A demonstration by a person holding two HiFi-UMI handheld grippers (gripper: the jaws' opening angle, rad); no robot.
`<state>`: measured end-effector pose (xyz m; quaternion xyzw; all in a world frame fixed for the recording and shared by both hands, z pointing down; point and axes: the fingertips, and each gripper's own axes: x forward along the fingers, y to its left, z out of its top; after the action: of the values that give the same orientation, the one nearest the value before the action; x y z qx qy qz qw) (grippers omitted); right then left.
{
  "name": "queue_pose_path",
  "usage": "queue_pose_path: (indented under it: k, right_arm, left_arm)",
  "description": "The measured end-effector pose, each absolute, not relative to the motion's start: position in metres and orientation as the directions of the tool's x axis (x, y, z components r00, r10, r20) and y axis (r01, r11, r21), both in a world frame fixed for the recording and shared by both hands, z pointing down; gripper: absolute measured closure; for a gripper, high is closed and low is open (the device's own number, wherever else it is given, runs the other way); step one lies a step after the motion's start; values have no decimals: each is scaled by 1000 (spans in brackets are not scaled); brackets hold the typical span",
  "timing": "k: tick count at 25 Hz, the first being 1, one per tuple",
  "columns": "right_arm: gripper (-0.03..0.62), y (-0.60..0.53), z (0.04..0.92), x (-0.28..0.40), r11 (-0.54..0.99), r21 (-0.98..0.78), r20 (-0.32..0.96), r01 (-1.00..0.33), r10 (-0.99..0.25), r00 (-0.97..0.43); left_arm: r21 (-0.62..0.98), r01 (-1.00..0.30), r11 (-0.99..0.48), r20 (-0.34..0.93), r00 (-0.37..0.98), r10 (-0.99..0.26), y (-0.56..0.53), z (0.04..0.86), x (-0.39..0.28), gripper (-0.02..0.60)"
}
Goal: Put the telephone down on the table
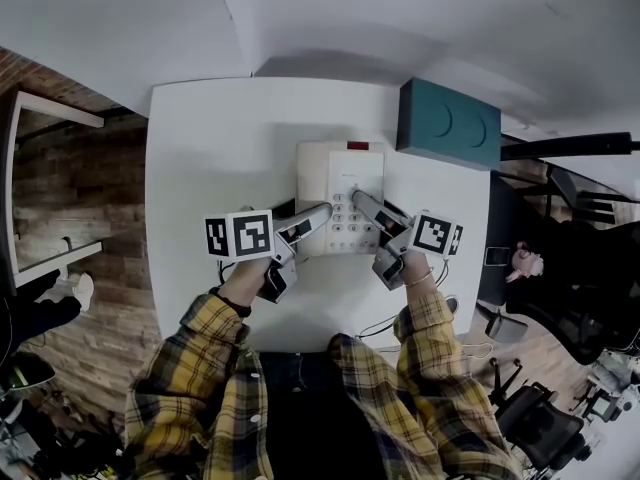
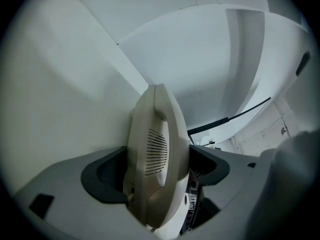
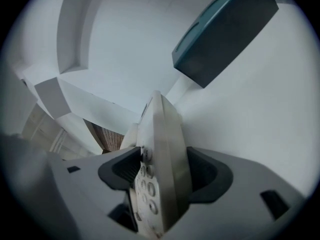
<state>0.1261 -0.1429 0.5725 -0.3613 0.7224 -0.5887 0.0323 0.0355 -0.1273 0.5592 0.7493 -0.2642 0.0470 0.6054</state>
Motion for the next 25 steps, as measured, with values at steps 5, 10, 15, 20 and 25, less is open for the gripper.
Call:
queue_pose_path:
  k: [5,10,15,20,25]
  right_arm:
    - [322,-141,576,128,13,-865,413,-501,-549,-727]
    - [318,-141,578,128,12,-845,443,-534,-542,-714]
    - [312,-139,579,127,21,-813,488,-582,-519,-701]
    - [307,-138,580,128,27,-782,525,-622,-510,-682]
    - [304,-136,582,129,24,-755,555,-655,-508,-659]
  left_arm:
    - [878,-459,-134,399,858,-325,-127,559,36,213]
    - [878,-461,-132,401,857,-324,-127,561,37,215]
    - [875,-466,-131,409,857,-315,-124,562,37,213]
    - [867,-481,-134,425,852,-307,-122,564,37,213]
    - [850,-506,-148,451,842,-295,-121,566,36,213]
